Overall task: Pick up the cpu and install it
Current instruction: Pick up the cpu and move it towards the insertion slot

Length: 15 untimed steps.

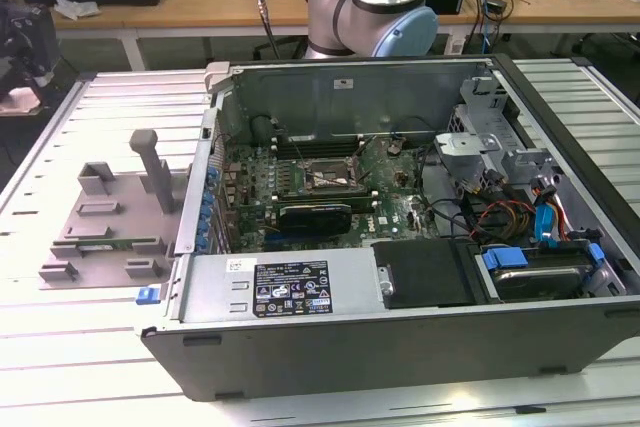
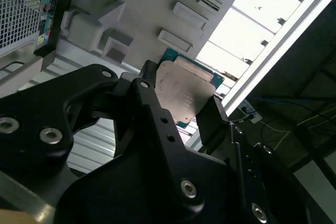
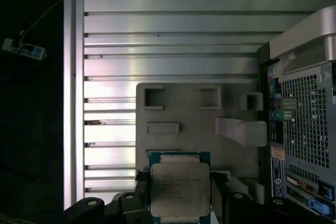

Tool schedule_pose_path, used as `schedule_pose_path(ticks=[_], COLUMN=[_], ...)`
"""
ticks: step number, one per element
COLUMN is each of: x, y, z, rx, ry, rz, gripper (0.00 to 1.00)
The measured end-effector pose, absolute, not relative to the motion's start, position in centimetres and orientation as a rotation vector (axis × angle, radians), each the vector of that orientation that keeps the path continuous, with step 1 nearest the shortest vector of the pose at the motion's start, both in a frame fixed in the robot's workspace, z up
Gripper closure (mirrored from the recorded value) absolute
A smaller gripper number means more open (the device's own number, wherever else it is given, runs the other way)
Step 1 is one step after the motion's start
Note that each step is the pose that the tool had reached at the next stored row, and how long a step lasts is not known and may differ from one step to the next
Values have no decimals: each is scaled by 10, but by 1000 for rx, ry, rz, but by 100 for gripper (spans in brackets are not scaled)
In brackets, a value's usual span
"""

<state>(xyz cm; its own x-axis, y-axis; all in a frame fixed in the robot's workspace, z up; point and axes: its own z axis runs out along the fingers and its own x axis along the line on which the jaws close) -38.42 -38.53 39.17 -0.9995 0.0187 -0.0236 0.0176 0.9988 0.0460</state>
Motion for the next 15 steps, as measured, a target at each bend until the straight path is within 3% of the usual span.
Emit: schedule_pose_path(ticks=[15], x=[-342], y=[-385], z=[392], rx=[28], ry=[3117], rz=[71], gripper=[45])
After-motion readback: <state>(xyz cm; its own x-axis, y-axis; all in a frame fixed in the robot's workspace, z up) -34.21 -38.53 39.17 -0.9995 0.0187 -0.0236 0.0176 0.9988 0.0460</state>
